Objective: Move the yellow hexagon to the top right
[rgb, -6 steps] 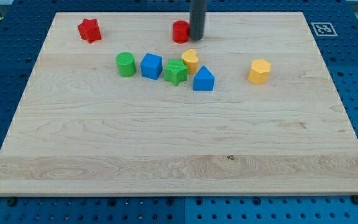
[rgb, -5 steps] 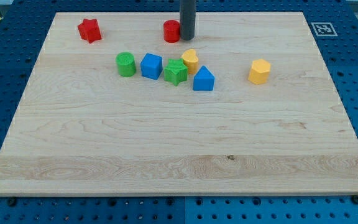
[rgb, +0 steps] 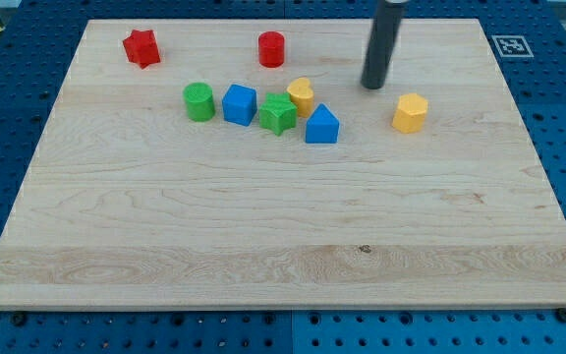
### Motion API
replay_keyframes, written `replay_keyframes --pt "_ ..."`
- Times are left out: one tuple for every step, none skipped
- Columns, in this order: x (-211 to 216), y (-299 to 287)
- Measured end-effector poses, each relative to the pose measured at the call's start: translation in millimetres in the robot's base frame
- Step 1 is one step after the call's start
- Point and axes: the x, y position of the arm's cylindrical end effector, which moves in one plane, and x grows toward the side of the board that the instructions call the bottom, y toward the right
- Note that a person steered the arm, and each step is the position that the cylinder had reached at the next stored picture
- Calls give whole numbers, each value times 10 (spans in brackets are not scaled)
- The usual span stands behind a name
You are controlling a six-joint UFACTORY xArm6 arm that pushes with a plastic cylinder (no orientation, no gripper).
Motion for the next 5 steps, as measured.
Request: replay_keyframes --pt "228 -50" --pt "684 36" --pt "846 383" --pt "846 773" --pt "872 877"
